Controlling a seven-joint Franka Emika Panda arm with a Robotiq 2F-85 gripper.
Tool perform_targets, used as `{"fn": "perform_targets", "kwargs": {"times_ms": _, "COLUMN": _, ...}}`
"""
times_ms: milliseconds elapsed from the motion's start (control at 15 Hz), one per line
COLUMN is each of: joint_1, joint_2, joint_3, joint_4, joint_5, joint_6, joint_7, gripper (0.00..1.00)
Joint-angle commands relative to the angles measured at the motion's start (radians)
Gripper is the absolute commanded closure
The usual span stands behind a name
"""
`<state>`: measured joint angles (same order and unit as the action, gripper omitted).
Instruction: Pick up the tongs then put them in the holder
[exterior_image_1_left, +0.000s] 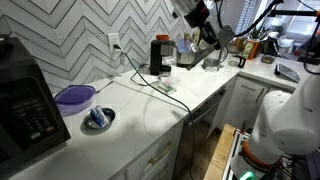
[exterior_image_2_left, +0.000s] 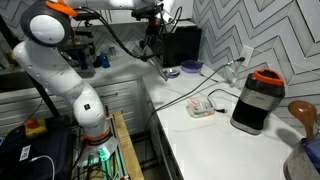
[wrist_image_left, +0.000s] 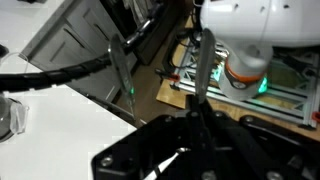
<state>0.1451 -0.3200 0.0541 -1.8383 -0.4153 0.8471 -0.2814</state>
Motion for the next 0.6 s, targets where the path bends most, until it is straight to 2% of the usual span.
{"fn": "perform_targets", "kwargs": {"times_ms": 0, "joint_1": 0.109, "joint_2": -0.139, "joint_3": -0.160, "joint_4": -0.159, "joint_5": -0.226, "joint_6": 0.004, "joint_7": -0.283, "gripper": 0.99}}
{"fn": "perform_targets", "kwargs": {"times_ms": 67, "joint_1": 0.123, "joint_2": -0.173, "joint_3": -0.202, "joint_4": -0.196, "joint_5": -0.294, "joint_6": 0.025, "joint_7": -0.371, "gripper": 0.99}}
{"fn": "perform_targets", "kwargs": {"times_ms": 133, "joint_1": 0.107, "joint_2": -0.200, "joint_3": -0.227, "joint_4": -0.226, "joint_5": -0.362, "joint_6": 0.055, "joint_7": -0.456, "gripper": 0.99}}
{"fn": "perform_targets", "kwargs": {"times_ms": 200, "joint_1": 0.043, "joint_2": -0.219, "joint_3": -0.222, "joint_4": -0.233, "joint_5": -0.405, "joint_6": 0.096, "joint_7": -0.523, "gripper": 0.99}}
{"fn": "perform_targets", "kwargs": {"times_ms": 267, "joint_1": 0.029, "joint_2": -0.221, "joint_3": -0.263, "joint_4": -0.208, "joint_5": -0.382, "joint_6": 0.131, "joint_7": -0.493, "gripper": 0.99}}
{"fn": "perform_targets", "kwargs": {"times_ms": 333, "joint_1": 0.030, "joint_2": -0.152, "joint_3": -0.212, "joint_4": -0.168, "joint_5": -0.352, "joint_6": 0.071, "joint_7": -0.458, "gripper": 0.96}}
{"fn": "perform_targets", "kwargs": {"times_ms": 533, "joint_1": 0.000, "joint_2": -0.190, "joint_3": -0.256, "joint_4": -0.177, "joint_5": -0.359, "joint_6": 0.119, "joint_7": -0.489, "gripper": 0.96}}
